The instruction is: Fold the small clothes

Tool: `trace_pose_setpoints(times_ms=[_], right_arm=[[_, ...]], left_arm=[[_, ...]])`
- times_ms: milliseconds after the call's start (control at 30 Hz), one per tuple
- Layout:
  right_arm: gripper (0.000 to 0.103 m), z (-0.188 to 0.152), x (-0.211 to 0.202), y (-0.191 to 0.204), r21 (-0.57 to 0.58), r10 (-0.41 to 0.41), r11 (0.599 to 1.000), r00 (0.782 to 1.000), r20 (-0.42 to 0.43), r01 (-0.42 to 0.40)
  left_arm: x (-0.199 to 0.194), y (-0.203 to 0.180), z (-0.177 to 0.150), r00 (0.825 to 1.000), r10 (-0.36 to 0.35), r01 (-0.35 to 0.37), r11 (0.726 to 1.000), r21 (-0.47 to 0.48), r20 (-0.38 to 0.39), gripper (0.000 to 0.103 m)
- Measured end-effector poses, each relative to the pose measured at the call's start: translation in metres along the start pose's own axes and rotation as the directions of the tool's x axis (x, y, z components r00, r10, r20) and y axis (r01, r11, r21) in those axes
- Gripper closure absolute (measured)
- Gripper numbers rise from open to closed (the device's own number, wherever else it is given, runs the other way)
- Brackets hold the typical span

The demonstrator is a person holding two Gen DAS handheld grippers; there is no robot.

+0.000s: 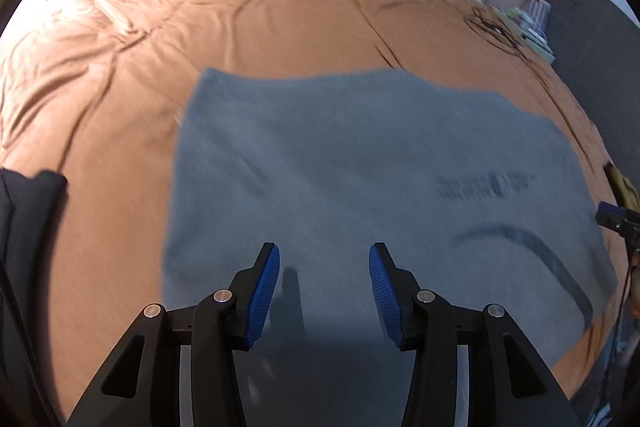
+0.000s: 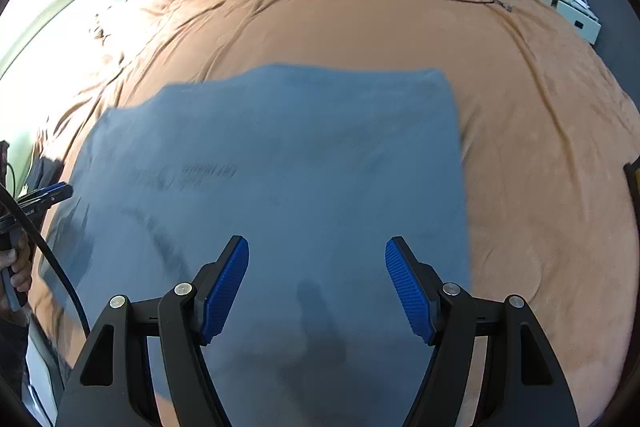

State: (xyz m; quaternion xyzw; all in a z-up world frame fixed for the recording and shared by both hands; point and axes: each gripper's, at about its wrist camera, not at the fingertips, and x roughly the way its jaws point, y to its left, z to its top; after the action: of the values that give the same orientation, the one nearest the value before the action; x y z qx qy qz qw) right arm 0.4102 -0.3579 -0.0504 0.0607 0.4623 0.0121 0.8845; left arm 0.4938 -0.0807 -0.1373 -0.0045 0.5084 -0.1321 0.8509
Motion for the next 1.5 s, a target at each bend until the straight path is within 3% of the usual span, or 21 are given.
trace_pose_setpoints(times_ms=[333, 500, 667, 967, 1200, 1500], right_arm=[[0.033, -0.048, -0.013, 0.051, -0.102, -0.024, 0.995, 1.0, 0.014, 0.025], [0.033, -0.074, -0.011, 0.065, -0.127, -0.066, 0.99, 0.998, 0.009, 0.067], [0.033, -0.097, -0.01, 0.062, -0.103, -0.114, 0.988, 0.994, 0.0, 0.113], [0.033, -0.126, -0.041, 0.052, -0.028, -0.093, 0.995, 0.996, 0.014, 0.093], [0.034, -0.151, -0.075, 0.015, 0.084, -0.008, 0.996, 0.998, 0.065, 0.003], [0.052, -0.175, -0.09, -0.047, 0.312, 0.106, 0.94, 0.988, 0.116, -0.137]], left_arm=[[-0.008, -0.038, -0.067, 0.999, 0.034, -0.033, 0.996, 0.084, -0.006, 0.053], [-0.015, -0.047, -0.093, 0.997, 0.069, -0.072, 0.991, 0.111, 0.026, 0.042], [-0.018, -0.049, -0.118, 0.995, 0.093, -0.096, 0.989, 0.109, 0.036, 0.038], [-0.045, -0.029, -0.139, 0.996, 0.06, -0.062, 0.998, 0.028, 0.06, 0.037], [-0.083, 0.027, -0.145, 0.989, 0.037, -0.019, 0.992, -0.128, 0.14, 0.037], [-0.094, 0.081, -0.15, 0.987, -0.005, 0.053, 0.952, -0.3, 0.159, 0.046]])
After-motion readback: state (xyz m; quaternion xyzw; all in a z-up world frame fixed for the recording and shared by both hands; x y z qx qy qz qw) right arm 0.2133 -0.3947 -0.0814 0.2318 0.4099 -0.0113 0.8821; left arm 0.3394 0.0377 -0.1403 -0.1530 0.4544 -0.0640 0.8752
